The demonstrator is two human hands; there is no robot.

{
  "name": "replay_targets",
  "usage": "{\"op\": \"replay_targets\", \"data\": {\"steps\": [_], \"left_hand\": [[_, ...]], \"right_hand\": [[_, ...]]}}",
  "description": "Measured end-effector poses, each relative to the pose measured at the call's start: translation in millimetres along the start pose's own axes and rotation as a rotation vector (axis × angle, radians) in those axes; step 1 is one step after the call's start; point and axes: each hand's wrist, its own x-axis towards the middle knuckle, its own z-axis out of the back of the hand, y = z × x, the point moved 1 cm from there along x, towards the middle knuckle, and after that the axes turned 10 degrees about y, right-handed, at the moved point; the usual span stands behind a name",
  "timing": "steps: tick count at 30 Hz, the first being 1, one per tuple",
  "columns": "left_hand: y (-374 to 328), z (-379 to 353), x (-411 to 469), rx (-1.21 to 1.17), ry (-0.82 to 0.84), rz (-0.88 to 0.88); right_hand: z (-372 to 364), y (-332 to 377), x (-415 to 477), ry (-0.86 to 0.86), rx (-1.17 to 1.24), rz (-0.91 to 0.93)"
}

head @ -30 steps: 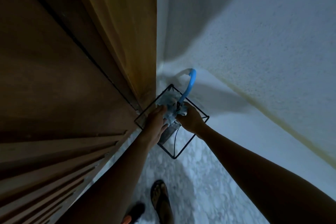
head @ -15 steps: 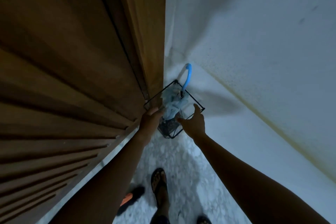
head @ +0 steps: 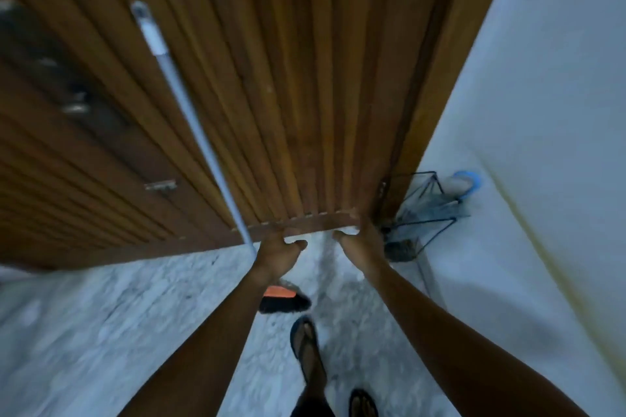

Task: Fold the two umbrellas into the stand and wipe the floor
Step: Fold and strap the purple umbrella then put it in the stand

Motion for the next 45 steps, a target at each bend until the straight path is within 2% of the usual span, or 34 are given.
{"op": "replay_targets", "data": {"steps": [4, 7, 13, 20, 24, 32, 39, 45], "left_hand": [[56.0, 80.2, -121.3, -0.018, -0.265, 0.058], [112.8, 132.7, -198.4, -0.072, -0.421, 0.090], [272.3, 210.1, -373.8, -0.252, -0.756, 0.213], [505.1, 237.1, -580.2, -0.496, -0.993, 0.471], [592.5, 251.2, -656.3, -0.623, -1.104, 0.551], [706.5, 272.3, -702.6, -0.843, -1.187, 0.628], [791.2, 293.1, -700.0, -1.005, -1.236, 0.775], [887.3, 286.9, -660.1, -1.225, -1.176, 0.773]], "right_hand": [[-95.8, 54.6, -63.2, 0.308, -0.046, 0.143], [-178.1, 81.4, -107.8, 0.433, -0.099, 0.260], [-364.4, 109.9, -249.7, 0.747, -0.339, 0.470], [-601.6, 62.1, -434.7, 1.121, -0.540, 0.513], [-690.2, 29.7, -520.3, 1.255, -0.604, 0.540], [-825.2, -0.5, -586.4, 1.390, -0.791, 0.547], [-956.1, -42.3, -589.1, 1.548, -1.065, 0.527], [-1032.3, -108.7, -560.5, 1.531, -1.273, 0.409]]}}
